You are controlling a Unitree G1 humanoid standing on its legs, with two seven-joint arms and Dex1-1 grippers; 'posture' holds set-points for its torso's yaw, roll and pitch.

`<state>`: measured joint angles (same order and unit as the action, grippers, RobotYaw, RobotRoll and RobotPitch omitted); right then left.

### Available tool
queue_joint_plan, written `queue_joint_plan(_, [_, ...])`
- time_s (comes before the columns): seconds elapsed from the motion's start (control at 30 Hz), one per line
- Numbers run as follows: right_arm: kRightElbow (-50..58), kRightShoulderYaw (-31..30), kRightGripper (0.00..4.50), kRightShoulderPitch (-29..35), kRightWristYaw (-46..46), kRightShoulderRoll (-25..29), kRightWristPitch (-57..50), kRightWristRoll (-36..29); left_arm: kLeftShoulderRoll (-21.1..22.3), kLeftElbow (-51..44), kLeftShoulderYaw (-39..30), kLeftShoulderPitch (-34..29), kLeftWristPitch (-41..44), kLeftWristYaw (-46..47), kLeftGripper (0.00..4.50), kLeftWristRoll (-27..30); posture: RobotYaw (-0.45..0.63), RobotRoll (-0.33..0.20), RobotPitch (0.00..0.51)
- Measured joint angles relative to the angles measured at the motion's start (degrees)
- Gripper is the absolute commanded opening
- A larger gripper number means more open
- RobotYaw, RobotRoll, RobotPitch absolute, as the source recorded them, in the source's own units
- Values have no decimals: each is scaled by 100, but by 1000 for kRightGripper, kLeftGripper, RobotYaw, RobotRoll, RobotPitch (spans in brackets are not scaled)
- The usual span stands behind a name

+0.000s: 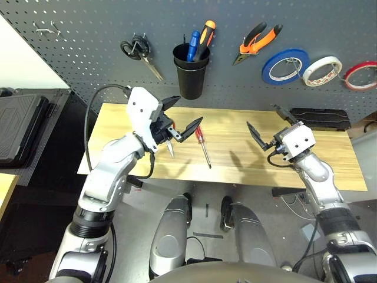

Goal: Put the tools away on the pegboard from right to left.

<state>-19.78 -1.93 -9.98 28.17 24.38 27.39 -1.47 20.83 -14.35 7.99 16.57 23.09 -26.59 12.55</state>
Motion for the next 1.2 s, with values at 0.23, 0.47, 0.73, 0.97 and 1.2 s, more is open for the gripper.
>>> queue_joint_plan(0.23, [4, -203, 4480, 141, 323, 351, -845, 301, -842, 1434, 340, 302, 101, 697, 4500, -663, 268, 0, 254])
queue_joint_plan(0.47, [56, -273, 4480, 214, 349, 410, -1470, 519, -1579, 3111, 276, 1027, 31, 1228, 4500, -931, 238, 0, 260])
queue_joint_plan(0.73, [368, -345, 4480, 417, 300, 396, -1776, 600, -2043, 4952, 90, 1921, -129, 1628, 4500, -1054, 188, 0, 263])
queue_joint_plan(0.97, [767, -363, 4480, 636, 254, 390, -1954, 645, -2253, 6540, -30, 2596, -306, 1963, 4500, -1226, 143, 0, 258])
queue_joint_plan(1.2, [1159, -358, 4480, 803, 180, 389, -2141, 642, -2392, 7763, -195, 2958, -992, 2098, 4500, -1289, 110, 0, 255])
